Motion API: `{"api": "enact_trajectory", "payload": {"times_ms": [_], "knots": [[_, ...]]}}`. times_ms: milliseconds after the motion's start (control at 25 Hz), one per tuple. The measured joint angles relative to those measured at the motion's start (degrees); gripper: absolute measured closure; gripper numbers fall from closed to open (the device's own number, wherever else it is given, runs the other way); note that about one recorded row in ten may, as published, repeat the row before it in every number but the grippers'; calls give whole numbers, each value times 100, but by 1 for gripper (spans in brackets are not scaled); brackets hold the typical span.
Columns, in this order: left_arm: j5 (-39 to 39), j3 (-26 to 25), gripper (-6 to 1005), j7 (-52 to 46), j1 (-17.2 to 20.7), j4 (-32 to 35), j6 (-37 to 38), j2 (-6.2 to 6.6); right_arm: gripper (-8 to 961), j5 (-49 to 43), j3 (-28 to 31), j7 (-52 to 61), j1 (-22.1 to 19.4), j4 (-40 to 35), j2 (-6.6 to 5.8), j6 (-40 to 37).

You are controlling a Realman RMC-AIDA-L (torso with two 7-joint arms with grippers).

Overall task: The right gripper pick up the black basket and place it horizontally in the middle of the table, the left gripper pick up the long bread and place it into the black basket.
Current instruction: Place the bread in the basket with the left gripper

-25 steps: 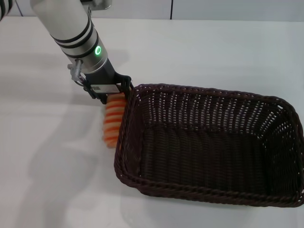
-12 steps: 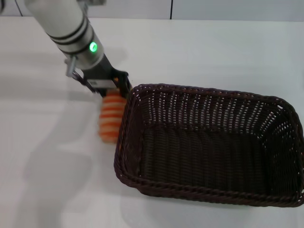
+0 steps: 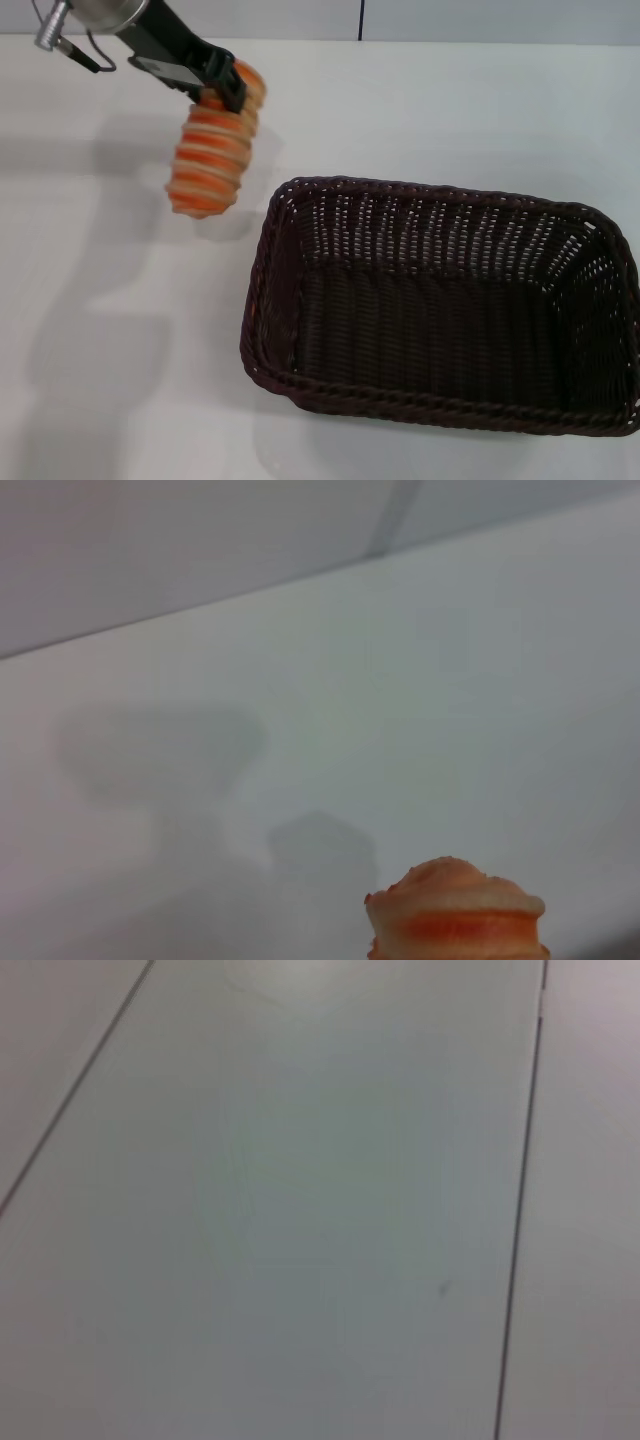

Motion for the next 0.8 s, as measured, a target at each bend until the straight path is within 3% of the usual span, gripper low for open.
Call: {"api": "enact_trajectory", "payload": {"times_ms": [40, 80, 160, 240, 280, 440, 600, 800], "knots": [[-52, -100, 556, 535, -70, -572, -794, -92, 609, 0, 0, 0, 0, 0, 0, 0], [-52, -100, 565, 535, -70, -572, -794, -92, 609, -6, 55, -91, 38, -4, 24, 80], [-55, 42, 578, 779, -94, -1445, -1410, -302, 609, -6, 65, -151, 58, -6, 33, 122], [-55, 42, 587, 779, -94, -1445, -1410, -302, 609, -5, 66, -270, 100, -11, 46, 190], [-298, 570, 591, 787, -148, -2394, -1935, -448, 609, 0, 67, -325, 123, -13, 53, 222], [-753, 1077, 607, 601, -141, -2700, -2127, -463, 609, 25, 75, -390, 169, -23, 62, 311], [-1755, 2343, 627, 118, -65, -2967, -2121, -494, 609, 28, 111, -393, 201, -27, 62, 387], [-1932, 2930, 662, -57, 27, -2958, -1670, -504, 609, 21, 161, -402, 223, -30, 52, 395]]}}
